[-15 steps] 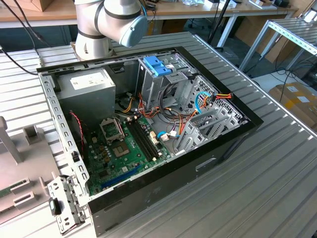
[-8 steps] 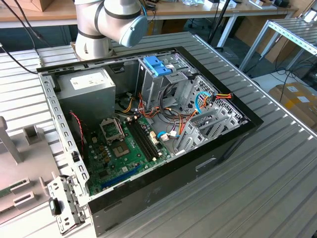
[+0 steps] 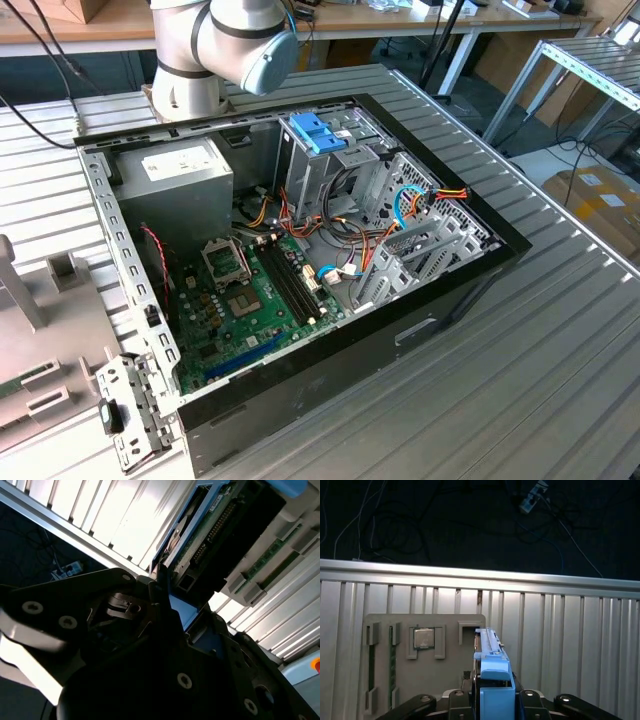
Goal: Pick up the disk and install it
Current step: 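Pick up the disk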
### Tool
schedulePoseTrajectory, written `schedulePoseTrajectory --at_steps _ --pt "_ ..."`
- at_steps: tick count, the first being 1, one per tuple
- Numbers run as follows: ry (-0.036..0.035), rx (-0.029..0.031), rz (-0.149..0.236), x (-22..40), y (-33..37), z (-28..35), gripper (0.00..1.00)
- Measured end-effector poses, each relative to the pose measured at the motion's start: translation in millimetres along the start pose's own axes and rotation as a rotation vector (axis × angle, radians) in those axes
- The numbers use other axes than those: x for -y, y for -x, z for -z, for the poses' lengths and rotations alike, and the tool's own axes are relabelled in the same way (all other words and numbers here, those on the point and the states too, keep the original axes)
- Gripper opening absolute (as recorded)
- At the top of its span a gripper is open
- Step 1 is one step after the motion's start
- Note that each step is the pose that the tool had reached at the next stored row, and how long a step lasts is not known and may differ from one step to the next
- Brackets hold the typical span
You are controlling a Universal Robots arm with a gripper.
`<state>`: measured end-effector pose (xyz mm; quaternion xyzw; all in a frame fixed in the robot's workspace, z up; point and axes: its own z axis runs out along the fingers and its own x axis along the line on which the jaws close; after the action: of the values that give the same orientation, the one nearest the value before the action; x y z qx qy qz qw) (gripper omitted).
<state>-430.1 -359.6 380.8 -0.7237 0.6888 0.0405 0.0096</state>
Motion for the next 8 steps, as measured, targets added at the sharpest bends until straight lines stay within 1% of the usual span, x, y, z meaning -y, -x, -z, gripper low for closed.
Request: schedulePoseTrajectory --at_steps 8 --pt "-0.0003 0.006 0.0 -0.3 0.6 7.7 0.37"
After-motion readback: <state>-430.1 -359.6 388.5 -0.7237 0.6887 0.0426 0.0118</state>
